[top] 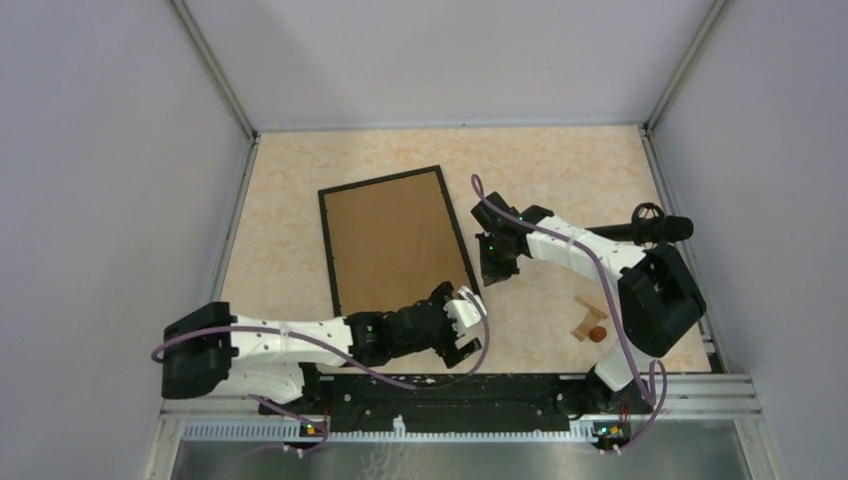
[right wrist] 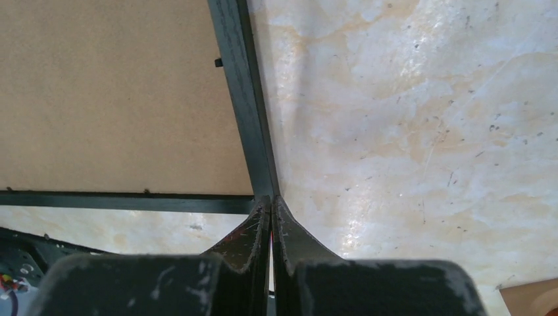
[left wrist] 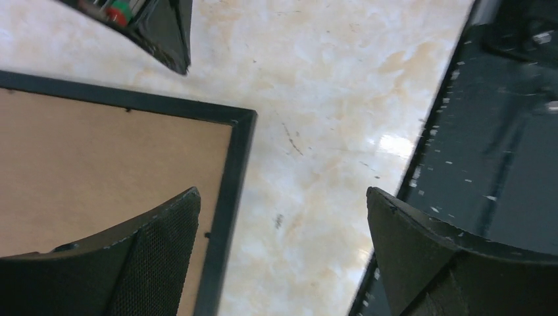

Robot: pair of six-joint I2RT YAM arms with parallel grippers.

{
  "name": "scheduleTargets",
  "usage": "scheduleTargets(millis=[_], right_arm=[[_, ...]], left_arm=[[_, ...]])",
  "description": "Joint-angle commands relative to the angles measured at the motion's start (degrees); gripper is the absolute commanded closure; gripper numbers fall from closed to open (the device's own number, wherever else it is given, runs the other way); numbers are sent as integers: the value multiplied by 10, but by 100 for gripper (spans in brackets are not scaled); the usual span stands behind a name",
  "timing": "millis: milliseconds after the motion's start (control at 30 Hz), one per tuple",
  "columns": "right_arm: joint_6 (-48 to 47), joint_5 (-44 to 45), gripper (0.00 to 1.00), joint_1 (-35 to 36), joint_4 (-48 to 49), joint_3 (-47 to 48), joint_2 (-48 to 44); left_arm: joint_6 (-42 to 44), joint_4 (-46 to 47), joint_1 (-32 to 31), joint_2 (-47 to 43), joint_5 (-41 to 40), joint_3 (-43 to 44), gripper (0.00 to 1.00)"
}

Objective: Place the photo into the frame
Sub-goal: Install the photo frame at the center of the board, then turn over the photo frame at the center of the board.

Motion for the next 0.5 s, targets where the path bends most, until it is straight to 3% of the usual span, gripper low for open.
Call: scheduleTargets(millis=[0, 67, 167, 333, 467], right_arm=[[-20, -40, 100, 1, -7, 14, -16], [-37, -76, 100, 1, 1, 12, -12], [-60, -121, 98, 1, 14, -2, -13], [-82, -129, 69, -15, 49, -47, -20], [-100, -147, 44, -16, 62, -62, -6]], left_arm=[[95, 9, -54, 68, -200, 52, 1], [41, -22, -54, 68, -239, 72, 1], [-18, -8, -52, 21, -178, 55, 1], [-116, -13, -26, -61, -139, 10, 1], [-231, -111, 89, -104, -78, 13, 1]])
